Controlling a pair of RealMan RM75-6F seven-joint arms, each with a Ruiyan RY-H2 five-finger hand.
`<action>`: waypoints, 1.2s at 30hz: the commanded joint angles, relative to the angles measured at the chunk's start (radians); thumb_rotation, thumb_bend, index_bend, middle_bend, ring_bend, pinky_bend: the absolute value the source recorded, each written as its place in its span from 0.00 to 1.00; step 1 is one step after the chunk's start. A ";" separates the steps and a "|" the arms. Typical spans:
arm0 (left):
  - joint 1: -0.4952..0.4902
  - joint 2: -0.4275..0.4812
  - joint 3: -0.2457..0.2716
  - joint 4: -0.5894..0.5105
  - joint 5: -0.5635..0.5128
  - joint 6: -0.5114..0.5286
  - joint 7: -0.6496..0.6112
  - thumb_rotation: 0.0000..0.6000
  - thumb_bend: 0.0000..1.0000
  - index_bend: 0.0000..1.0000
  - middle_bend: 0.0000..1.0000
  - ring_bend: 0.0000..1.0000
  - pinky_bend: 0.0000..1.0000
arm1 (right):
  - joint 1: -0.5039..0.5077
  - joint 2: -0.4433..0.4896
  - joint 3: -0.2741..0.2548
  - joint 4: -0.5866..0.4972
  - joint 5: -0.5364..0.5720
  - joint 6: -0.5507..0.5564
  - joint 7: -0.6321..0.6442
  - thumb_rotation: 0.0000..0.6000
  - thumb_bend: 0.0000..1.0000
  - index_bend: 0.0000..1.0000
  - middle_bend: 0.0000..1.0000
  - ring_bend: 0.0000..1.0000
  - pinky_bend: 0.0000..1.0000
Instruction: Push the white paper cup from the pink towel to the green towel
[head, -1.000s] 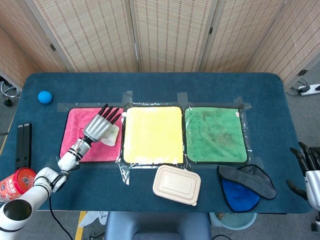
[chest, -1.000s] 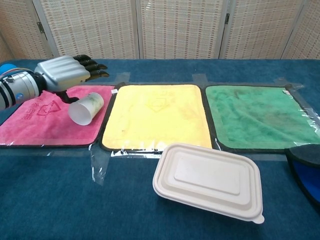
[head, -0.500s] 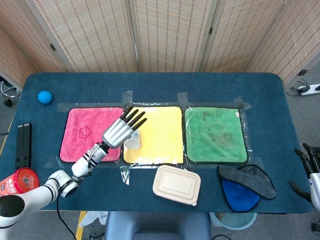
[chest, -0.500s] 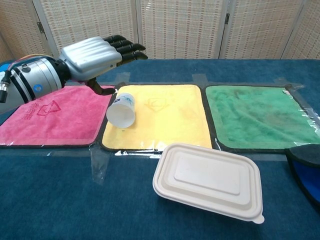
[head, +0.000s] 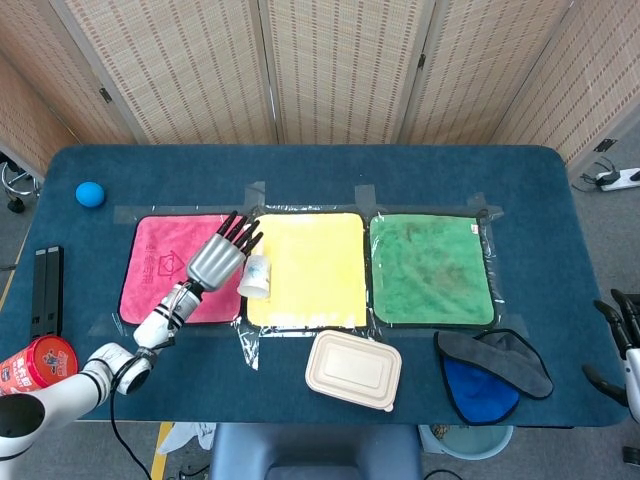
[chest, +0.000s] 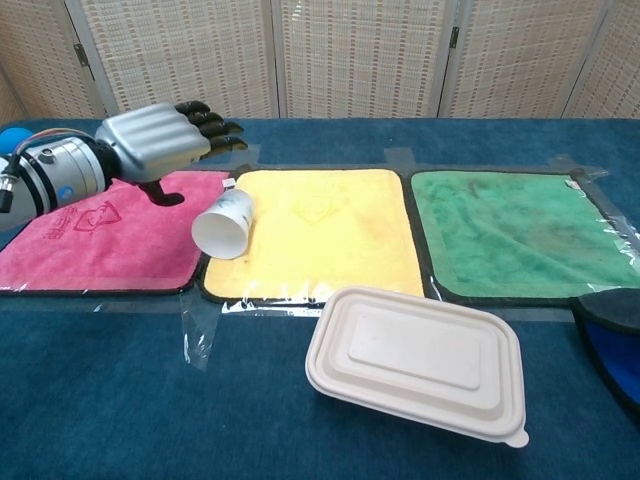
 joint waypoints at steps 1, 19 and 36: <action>-0.001 -0.029 -0.014 -0.005 -0.039 -0.031 0.015 1.00 0.34 0.00 0.00 0.00 0.02 | -0.001 -0.001 0.000 0.002 0.000 0.000 0.003 1.00 0.21 0.14 0.09 0.14 0.11; -0.075 -0.100 -0.075 -0.105 -0.066 -0.019 0.113 1.00 0.34 0.00 0.00 0.00 0.02 | -0.022 -0.006 -0.001 0.027 0.008 0.020 0.033 1.00 0.21 0.14 0.09 0.14 0.11; -0.094 -0.034 -0.138 -0.231 -0.099 0.058 0.151 1.00 0.34 0.00 0.00 0.00 0.02 | -0.018 -0.009 0.005 0.043 0.012 0.007 0.054 1.00 0.21 0.14 0.09 0.14 0.11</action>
